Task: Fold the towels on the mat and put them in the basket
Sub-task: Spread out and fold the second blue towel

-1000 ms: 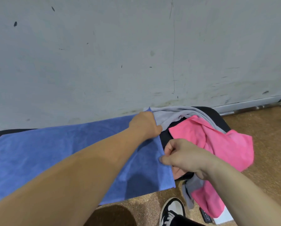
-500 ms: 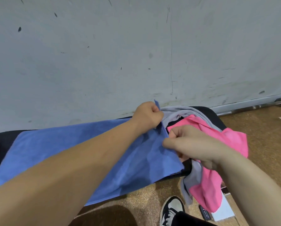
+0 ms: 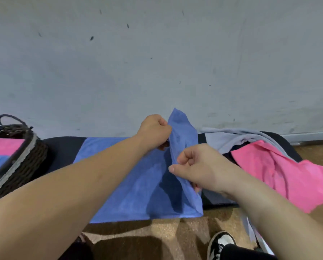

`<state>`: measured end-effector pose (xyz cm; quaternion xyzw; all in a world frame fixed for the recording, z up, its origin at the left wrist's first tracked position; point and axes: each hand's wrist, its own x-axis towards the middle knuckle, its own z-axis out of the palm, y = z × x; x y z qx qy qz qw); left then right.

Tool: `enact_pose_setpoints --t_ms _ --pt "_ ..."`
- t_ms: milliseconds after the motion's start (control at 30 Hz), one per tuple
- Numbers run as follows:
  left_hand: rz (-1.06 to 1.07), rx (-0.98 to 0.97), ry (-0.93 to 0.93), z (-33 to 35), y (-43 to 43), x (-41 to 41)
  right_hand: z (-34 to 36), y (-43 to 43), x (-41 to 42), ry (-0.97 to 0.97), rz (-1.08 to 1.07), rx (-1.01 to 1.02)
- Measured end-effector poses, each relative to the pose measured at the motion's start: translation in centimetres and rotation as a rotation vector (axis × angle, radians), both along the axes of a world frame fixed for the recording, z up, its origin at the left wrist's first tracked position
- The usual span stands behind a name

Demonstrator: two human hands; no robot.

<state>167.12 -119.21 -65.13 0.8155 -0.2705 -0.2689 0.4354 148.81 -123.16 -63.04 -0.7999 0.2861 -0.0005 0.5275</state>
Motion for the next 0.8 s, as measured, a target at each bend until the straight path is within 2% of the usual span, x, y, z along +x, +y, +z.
enact_pose_setpoints --t_ms 200,400,567,700,800 --pt "0.121 0.02 0.012 -1.1 8.7 7.5 -1.1 6.5 8.3 -0.064 0.024 0.137" --pt "0.229 0.063 0.091 -4.4 16.5 13.8 -4.3 12.4 15.6 0.012 0.14 0.171" --pt "0.259 0.085 0.165 -7.6 20.3 15.7 -5.8 15.4 19.4 0.077 0.178 0.188" --pt "0.261 0.003 0.115 -7.0 20.7 16.9 -5.6 16.4 21.1 0.021 0.126 0.232" --pt "0.286 -0.057 0.005 -6.1 21.3 18.1 -5.3 17.5 21.9 -0.046 0.097 0.323"
